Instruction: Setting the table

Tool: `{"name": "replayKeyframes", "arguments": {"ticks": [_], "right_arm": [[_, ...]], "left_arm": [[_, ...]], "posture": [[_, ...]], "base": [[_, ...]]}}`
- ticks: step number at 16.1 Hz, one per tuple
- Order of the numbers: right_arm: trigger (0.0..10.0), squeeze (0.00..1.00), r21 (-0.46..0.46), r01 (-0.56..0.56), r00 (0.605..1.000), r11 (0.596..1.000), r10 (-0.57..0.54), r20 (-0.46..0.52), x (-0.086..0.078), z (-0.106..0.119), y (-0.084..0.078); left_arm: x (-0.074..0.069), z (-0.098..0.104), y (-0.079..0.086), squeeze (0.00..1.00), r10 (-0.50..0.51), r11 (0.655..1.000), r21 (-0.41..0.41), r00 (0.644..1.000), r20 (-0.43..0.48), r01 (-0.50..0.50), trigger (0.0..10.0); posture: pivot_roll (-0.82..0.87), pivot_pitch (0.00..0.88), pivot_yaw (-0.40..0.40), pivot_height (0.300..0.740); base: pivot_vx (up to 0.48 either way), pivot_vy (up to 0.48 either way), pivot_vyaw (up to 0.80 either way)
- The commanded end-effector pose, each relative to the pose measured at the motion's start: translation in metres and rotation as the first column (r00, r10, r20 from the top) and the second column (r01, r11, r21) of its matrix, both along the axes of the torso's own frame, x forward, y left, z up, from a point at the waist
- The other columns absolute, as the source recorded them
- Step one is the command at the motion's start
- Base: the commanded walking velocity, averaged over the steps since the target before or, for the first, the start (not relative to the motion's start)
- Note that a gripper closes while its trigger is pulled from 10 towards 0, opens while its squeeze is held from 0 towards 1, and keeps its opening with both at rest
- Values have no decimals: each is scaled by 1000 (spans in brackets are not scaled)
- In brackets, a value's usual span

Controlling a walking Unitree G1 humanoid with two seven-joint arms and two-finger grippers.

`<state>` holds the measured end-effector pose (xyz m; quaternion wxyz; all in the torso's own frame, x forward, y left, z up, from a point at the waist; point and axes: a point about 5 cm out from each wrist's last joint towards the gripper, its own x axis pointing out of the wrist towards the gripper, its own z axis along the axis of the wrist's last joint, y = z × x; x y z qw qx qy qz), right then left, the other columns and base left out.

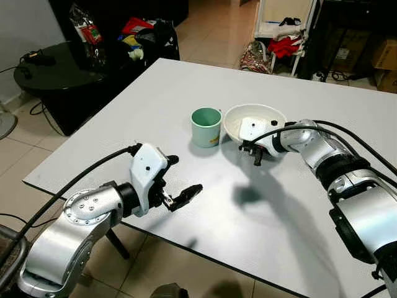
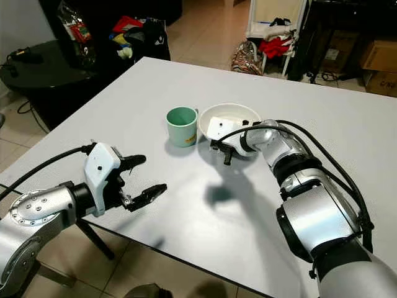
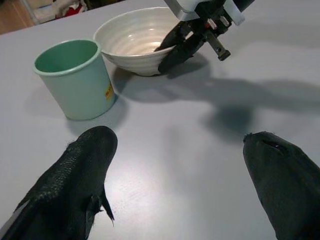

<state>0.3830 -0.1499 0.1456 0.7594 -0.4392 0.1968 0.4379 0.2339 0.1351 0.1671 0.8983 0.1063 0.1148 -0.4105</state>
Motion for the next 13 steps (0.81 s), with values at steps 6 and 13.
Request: {"name": "replayKeyframes", "arguments": {"ticks": [6, 13], "right_arm": [[10000, 737, 0, -37, 999, 999, 37, 26, 5, 15, 7], [10000, 1000, 93, -101, 994, 991, 97, 46, 9, 49, 4]], "left_arm": [[-2, 0, -2, 0, -27, 1000, 13, 1000, -16, 27, 10000], [3, 7, -6, 0, -24, 999, -36, 1000, 17, 25, 10000]], "posture": [[102, 0, 77, 740], [81, 0, 75, 740]], "base": [[0, 0, 0], [0, 0, 0]]}}
